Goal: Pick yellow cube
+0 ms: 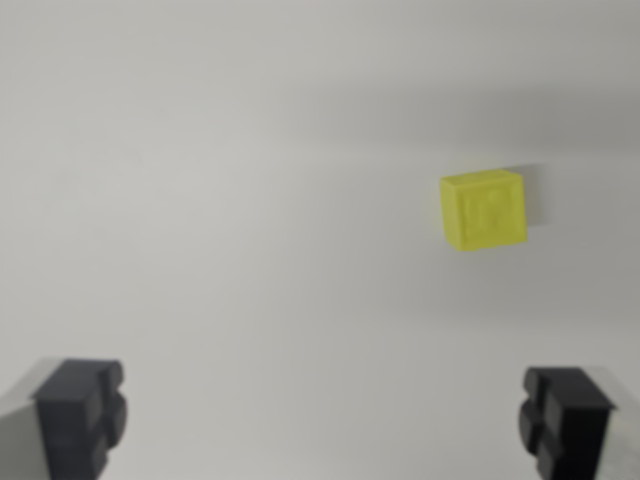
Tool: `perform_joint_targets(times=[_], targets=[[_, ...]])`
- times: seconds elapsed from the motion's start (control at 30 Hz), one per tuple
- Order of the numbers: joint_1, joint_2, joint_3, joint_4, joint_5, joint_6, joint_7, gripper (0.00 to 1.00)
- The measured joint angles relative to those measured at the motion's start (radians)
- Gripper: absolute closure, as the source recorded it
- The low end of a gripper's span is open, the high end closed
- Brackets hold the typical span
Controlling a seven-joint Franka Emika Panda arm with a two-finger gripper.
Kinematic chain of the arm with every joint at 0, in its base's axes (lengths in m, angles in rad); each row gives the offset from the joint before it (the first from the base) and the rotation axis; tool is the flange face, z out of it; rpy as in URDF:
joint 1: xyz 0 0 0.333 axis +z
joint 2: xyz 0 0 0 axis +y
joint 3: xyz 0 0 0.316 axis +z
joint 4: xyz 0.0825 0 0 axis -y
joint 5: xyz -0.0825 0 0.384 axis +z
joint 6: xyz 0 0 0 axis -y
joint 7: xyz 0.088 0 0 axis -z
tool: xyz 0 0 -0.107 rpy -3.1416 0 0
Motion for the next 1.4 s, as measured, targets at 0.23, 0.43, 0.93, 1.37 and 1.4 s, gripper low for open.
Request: perform_joint_targets(times=[0.23, 0.43, 0.93, 1.37, 1.4], targets=[[-0.002, 0.002, 0.000, -0.002, 0.000, 0.001, -0.008, 0.00], [-0.012, 0.013, 0.000, -0.021, 0.000, 0.029, -0.030, 0.00], [-0.037, 0.051, 0.000, -0.069, 0.001, 0.105, -0.084, 0.00], [-0.058, 0.091, 0.000, -0.100, 0.001, 0.170, -0.130, 0.00], [-0.060, 0.094, 0.000, -0.102, 0.001, 0.174, -0.133, 0.00]])
